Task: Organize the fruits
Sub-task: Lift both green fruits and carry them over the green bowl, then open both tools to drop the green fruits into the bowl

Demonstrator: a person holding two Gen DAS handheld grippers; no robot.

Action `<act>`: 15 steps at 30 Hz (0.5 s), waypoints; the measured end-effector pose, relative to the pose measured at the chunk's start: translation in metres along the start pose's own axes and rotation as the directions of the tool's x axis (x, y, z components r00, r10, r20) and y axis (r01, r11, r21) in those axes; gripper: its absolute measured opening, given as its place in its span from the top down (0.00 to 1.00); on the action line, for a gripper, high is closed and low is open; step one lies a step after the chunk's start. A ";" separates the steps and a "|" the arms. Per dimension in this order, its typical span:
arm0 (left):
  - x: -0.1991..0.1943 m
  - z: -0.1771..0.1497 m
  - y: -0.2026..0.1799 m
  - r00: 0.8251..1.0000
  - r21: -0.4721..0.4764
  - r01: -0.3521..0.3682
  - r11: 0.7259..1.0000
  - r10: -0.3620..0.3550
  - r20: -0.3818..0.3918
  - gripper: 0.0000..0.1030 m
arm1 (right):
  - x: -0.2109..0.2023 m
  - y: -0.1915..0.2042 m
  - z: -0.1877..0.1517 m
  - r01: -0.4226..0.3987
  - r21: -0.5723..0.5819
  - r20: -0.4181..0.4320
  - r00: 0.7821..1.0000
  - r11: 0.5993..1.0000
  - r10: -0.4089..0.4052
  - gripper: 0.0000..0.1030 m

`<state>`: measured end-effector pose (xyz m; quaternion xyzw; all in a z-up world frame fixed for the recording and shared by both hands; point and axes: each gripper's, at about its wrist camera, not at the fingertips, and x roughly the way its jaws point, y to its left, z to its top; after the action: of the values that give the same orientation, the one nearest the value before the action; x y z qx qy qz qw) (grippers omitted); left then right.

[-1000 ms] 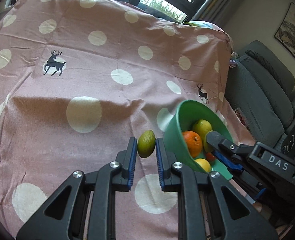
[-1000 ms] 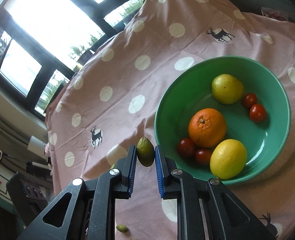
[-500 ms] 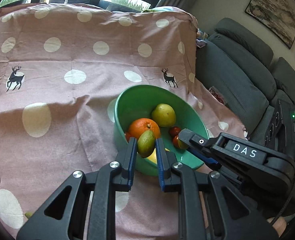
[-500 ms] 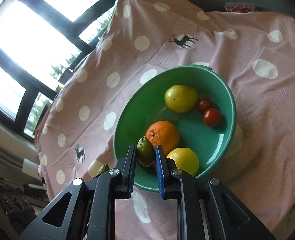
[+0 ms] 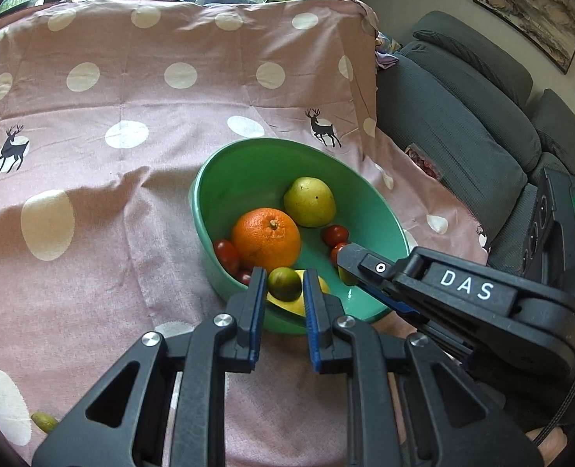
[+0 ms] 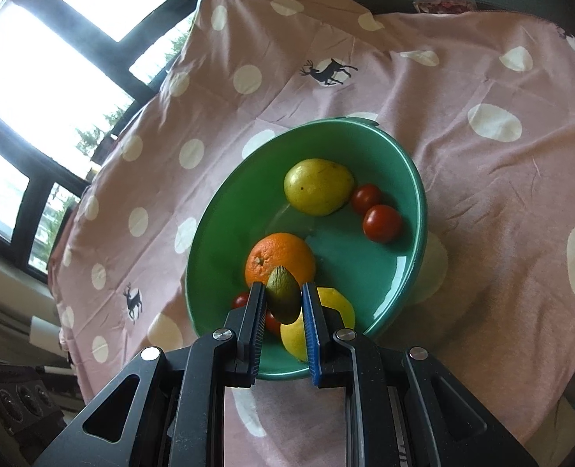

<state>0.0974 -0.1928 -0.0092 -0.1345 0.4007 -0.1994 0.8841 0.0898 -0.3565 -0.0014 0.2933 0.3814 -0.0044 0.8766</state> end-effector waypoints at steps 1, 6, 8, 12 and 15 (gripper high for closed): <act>0.000 0.000 0.000 1.000 -0.002 -0.002 1.000 0.002 0.001 0.83 | 0.001 -0.001 0.000 0.004 0.001 -0.001 1.000 1.000 -0.004 0.82; -0.005 0.001 -0.001 1.000 -0.010 -0.001 1.000 0.001 0.001 0.53 | 0.000 -0.003 0.001 0.009 0.008 -0.009 1.000 1.000 -0.009 0.82; -0.014 0.000 0.001 1.000 -0.013 -0.003 1.000 0.003 0.014 0.48 | -0.003 -0.003 0.002 0.000 0.018 -0.006 1.000 1.000 0.000 0.78; -0.040 -0.004 0.012 0.998 -0.047 -0.038 0.998 0.040 0.055 0.38 | -0.015 0.005 -0.002 -0.020 -0.033 0.018 1.000 0.999 0.020 0.59; -0.064 -0.012 0.027 0.994 -0.095 -0.070 0.993 0.078 0.082 0.34 | -0.025 0.013 -0.008 -0.026 -0.071 0.035 0.999 0.997 0.029 0.56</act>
<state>0.0569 -0.1404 0.0143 -0.1688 0.3760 -0.1420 0.9000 0.0694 -0.3472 0.0181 0.2674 0.3614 0.0159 0.8931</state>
